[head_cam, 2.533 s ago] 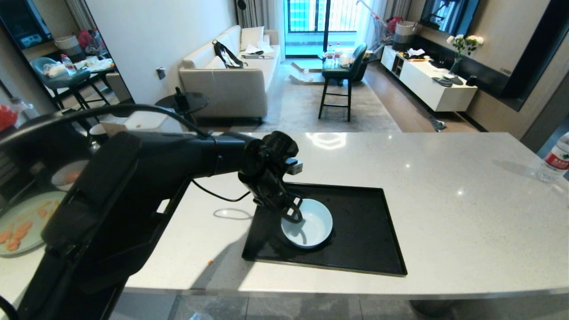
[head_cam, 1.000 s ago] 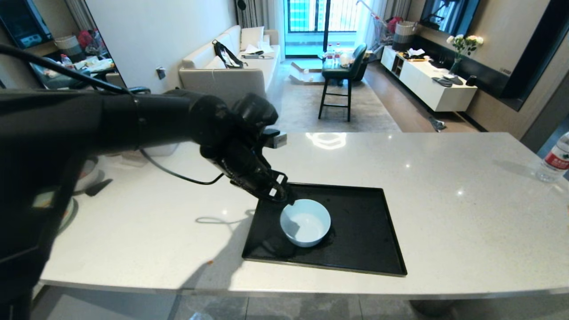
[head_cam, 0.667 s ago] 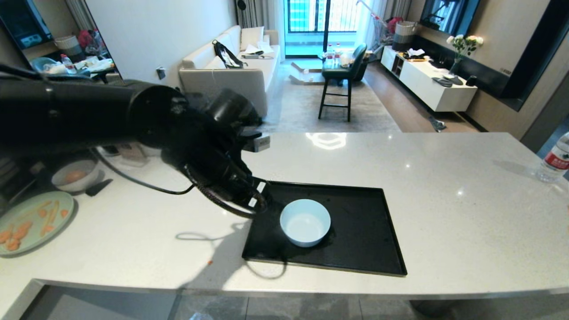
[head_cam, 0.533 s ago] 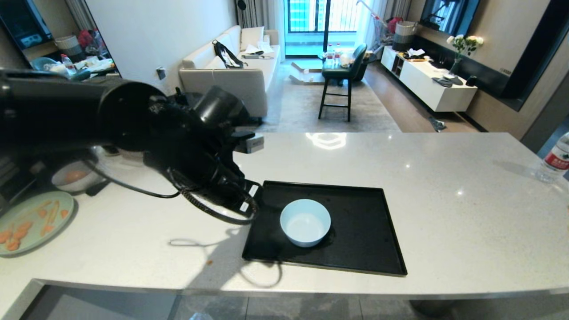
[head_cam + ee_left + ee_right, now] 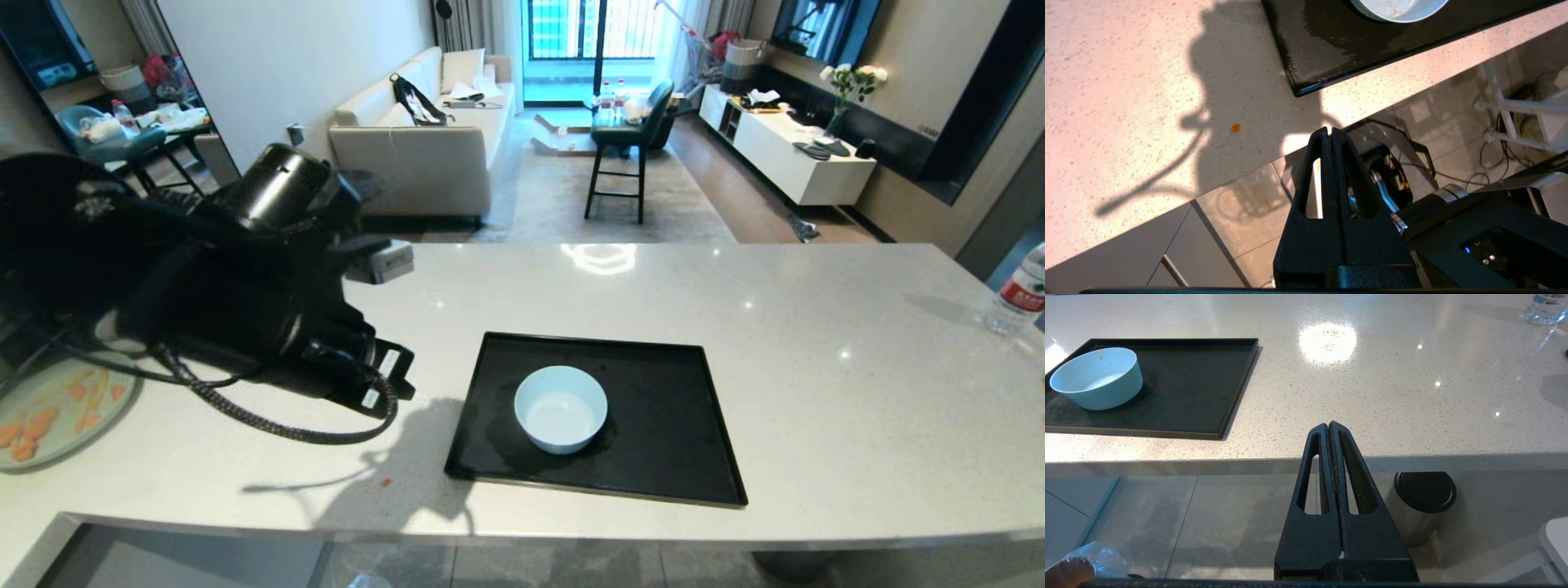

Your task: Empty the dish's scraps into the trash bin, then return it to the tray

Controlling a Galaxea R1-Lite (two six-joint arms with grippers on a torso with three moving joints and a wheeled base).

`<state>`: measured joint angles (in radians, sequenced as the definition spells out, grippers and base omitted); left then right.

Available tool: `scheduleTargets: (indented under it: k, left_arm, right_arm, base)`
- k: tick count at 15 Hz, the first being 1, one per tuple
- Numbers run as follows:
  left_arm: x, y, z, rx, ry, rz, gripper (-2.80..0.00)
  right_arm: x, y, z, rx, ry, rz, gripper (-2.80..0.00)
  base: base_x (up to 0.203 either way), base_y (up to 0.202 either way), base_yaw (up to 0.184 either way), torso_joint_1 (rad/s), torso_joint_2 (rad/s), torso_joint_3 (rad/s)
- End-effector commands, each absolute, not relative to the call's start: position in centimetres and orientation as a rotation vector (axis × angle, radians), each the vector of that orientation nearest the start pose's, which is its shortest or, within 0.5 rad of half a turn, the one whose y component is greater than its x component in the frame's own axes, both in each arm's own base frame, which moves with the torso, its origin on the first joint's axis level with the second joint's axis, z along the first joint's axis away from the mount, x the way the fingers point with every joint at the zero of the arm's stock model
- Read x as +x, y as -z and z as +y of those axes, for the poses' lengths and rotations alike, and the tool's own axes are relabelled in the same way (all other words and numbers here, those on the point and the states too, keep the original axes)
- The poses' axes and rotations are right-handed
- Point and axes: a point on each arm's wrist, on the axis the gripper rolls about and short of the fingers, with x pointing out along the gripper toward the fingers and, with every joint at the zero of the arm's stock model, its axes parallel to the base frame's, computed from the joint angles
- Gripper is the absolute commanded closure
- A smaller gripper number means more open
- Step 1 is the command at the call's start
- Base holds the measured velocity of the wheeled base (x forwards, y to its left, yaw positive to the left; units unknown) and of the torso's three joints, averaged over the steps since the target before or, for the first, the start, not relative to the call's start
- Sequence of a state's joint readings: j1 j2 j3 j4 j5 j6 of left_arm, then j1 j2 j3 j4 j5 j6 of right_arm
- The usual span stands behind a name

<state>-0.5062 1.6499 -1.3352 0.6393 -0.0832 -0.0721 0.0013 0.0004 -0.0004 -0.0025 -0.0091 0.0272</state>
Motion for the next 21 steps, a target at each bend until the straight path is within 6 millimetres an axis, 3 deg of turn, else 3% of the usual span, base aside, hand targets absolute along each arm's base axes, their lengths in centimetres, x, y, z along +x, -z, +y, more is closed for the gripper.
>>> scheduleTargets:
  k: [1,6,11,14,21]
  left_arm:
    - [21.4,-23.9,-11.1,0.099,0.480,0.900,0.00]
    - [16.3,-22.5,-6.2,-0.003,0.374,0.779,0.00]
    - [9.2,-19.4,-2.2,-0.074,0.251,0.612,0.00]
    - [5.2,-17.2,-0.9,-0.113,0.186,0.516,0.00]
    - [-0.2,-12.6,-0.1,-0.095,0.176,0.328,0.00]
  right_arm:
    - [-2.3,-7.6,0.0,0.028,0.008,-0.005,0.00]
    - [-2.3,-7.6,0.0,0.028,0.008,-0.003,0.00]
    - [-2.3,-7.6,0.0,0.028,0.008,-0.004,0.00]
    - [-2.3,-7.6,0.0,0.028,0.008,-0.005,0.00]
    - [-2.3,-7.6,0.0,0.028,0.008,-0.003,0.00]
  base:
    - [0.000,0.000,0.000,0.000,0.00,0.000]
    - [0.000,0.000,0.000,0.000,0.00,0.000]
    - [0.000,0.000,0.000,0.000,0.00,0.000]
    - [0.000,0.000,0.000,0.000,0.00,0.000]
    - [0.000,0.000,0.000,0.000,0.00,0.000]
